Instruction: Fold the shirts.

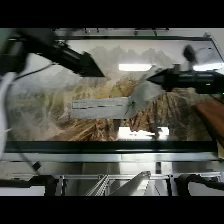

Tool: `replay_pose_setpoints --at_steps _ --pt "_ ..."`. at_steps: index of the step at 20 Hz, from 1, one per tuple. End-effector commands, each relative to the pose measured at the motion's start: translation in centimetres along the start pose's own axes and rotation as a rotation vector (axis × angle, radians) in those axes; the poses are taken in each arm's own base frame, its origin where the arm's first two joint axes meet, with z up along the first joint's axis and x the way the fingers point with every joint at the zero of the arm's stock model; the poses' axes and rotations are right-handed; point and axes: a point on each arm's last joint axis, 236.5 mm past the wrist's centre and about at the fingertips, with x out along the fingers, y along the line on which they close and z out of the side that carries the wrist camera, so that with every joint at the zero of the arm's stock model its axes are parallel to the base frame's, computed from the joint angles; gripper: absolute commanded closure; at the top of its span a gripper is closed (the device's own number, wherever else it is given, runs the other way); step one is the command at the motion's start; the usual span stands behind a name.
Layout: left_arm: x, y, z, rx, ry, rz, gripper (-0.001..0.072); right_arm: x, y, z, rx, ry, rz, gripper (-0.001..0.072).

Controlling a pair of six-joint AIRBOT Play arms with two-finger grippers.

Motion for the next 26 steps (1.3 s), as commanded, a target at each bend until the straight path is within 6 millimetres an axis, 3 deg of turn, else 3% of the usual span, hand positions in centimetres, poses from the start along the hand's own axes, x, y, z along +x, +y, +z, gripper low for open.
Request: replay_pose_setpoints --at_steps 1,3,5,7,8,9,12,14,16,18,19,20,22,26 --pt "-7.0 -2.1 -5.2 -0.010 -0.137 0.085 0.0693 12.0 1.0 -2.7 -0.080 -0.024 -0.061 0.0696" --pt "-8.0 -1.7 -8.3 -0.046 -0.208 0.129 0.0693 18.1 -2.6 -5.7 -0.050 -0.024 -0.162 0.0697" --pt "-8.1 -0.6 -10.6 -0.111 -0.272 0.163 0.0693 22.7 -5.8 -8.3 -0.017 -0.015 -0.201 0.0697" --pt "-7.4 0.6 -12.7 -0.168 -0.310 0.179 0.0693 26.1 -6.8 -10.3 0.012 0.011 -0.135 0.0670" --pt "-6.9 1.0 -13.7 -0.192 -0.316 0.180 0.0692 26.6 -5.9 -10.5 0.032 0.021 -0.058 0.0410" --pt "-6.4 1.1 -14.8 -0.209 -0.314 0.178 0.0693 26.0 -4.3 -10.1 0.015 0.031 0.029 0.0178" --pt "-5.1 0.9 -17.0 -0.228 -0.311 0.169 0.0693 20.3 -0.4 -6.5 -0.033 0.058 0.196 0.0228" --pt "-4.5 0.6 -18.1 -0.225 -0.313 0.170 0.0692 15.3 -0.7 -3.8 -0.040 0.075 0.169 0.0228" --pt "-4.1 0.3 -18.8 -0.221 -0.314 0.171 0.0693 10.1 -4.8 -2.1 -0.012 0.097 -0.008 0.0227" --pt "-4.1 -0.1 -19.1 -0.206 -0.317 0.174 0.0693 5.2 -10.4 -1.5 0.061 0.101 -0.229 0.0211" --pt "-4.2 -0.4 -19.1 -0.195 -0.323 0.178 0.0692 3.1 -13.4 -2.0 0.113 0.115 -0.335 0.0087" --pt "-4.3 -0.5 -19.1 -0.189 -0.329 0.182 0.0693 1.7 -15.8 -2.6 0.155 0.124 -0.421 0.0054" --pt "-4.2 -0.6 -19.2 -0.189 -0.326 0.180 0.0692 1.0 -18.6 -3.7 0.178 0.134 -0.503 0.0054" --pt "-4.2 -0.3 -19.1 -0.199 -0.323 0.176 0.0693 3.6 -21.1 -6.4 0.257 0.195 -0.519 0.0054"
